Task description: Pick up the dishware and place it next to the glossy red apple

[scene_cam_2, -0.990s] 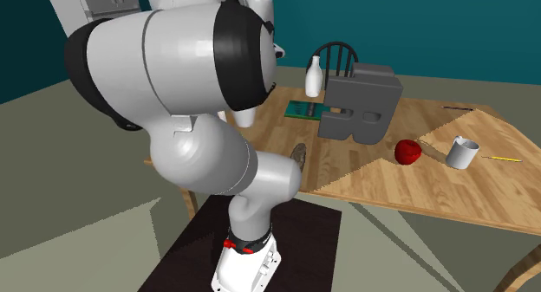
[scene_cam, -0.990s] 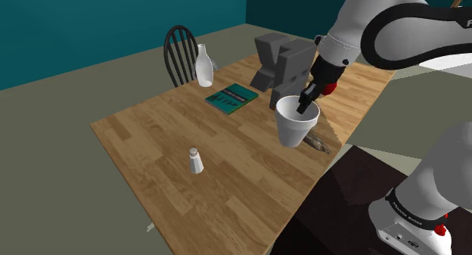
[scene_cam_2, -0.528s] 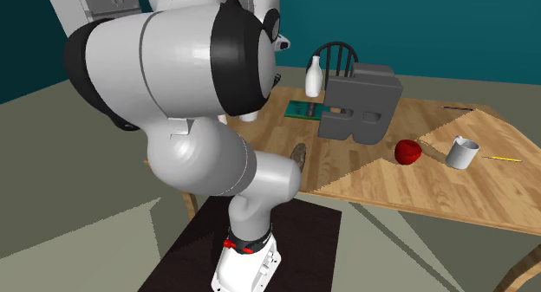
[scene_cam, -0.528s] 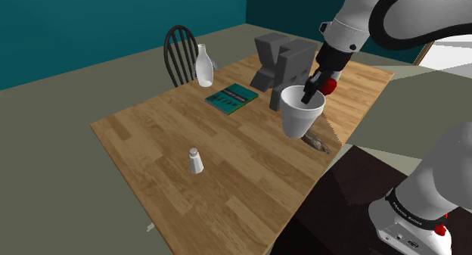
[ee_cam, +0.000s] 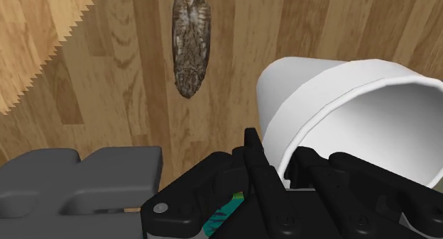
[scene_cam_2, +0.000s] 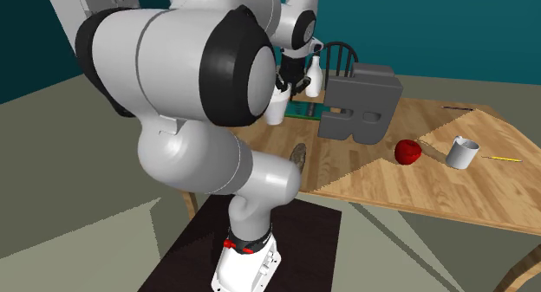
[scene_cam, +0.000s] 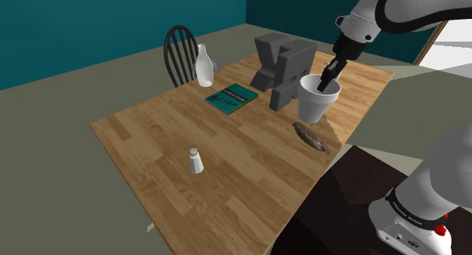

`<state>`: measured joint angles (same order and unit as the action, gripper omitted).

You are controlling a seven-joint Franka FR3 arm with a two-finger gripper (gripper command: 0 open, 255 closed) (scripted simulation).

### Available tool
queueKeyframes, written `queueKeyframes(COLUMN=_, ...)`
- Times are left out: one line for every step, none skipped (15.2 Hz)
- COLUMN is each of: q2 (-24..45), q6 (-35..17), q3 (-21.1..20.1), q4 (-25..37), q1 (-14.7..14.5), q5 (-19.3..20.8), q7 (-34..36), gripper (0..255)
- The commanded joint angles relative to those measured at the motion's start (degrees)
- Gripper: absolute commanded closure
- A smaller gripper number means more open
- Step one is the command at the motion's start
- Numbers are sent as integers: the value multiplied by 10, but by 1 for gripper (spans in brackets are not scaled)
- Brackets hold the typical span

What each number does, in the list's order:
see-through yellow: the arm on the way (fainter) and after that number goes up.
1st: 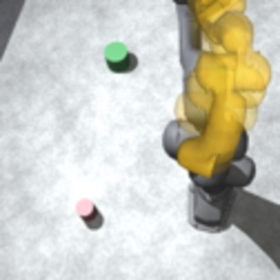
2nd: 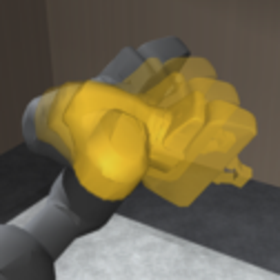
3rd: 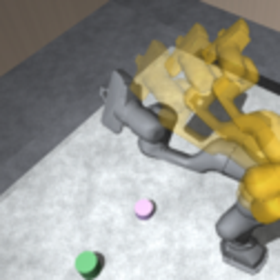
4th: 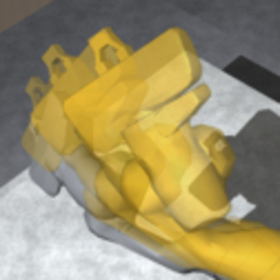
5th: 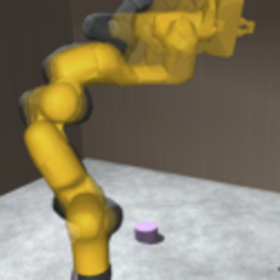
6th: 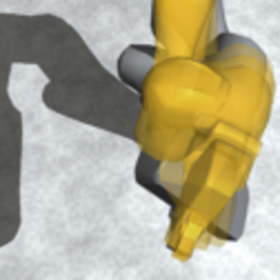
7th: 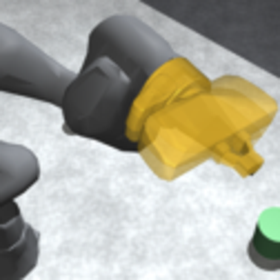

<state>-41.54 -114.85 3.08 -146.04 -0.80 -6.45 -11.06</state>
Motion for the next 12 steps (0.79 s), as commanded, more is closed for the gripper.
queueKeyframes(q2=6, q6=4, q3=27, q4=7, q1=12, q5=13, q7=-31, gripper=255)
queueKeyframes(q2=11, q6=5, q3=40, q4=11, q1=18, q5=18, q7=-45, gripper=255)
queueKeyframes(q2=17, q6=6, q3=53, q4=17, q1=23, q5=24, q7=-60, gripper=255)
queueKeyframes(q2=24, q6=7, q3=66, q4=23, q1=28, q5=29, q7=-74, gripper=255)
queueKeyframes(q2=31, q6=8, q3=79, q4=30, q1=33, q5=34, q7=-88, gripper=255)
queueKeyframes(q2=39, q6=9, q3=91, q4=37, q1=37, q5=38, q7=-103, gripper=255)
queueKeyframes(q2=48, q6=9, q3=104, q4=45, q1=41, q5=42, q7=-117, gripper=255)
queueKeyframes(q2=57, q6=10, q3=117, q4=54, q1=44, q5=46, q7=-131, gripper=255)
queueKeyframes(q2=67, q6=11, q3=130, q4=63, q1=47, q5=49, q7=-146, gripper=255)
queueKeyframes(q2=77, q6=12, q3=143, q4=73, q1=50, q5=52, q7=-160, gripper=255)
queueKeyframes(q2=88, q6=13, q3=155, q4=84, q1=52, q5=54, q7=-175, gripper=255)
queueKeyframes(q2=100, q6=14, q3=168, q4=95, q1=55, q5=55, q7=-189, gripper=255)
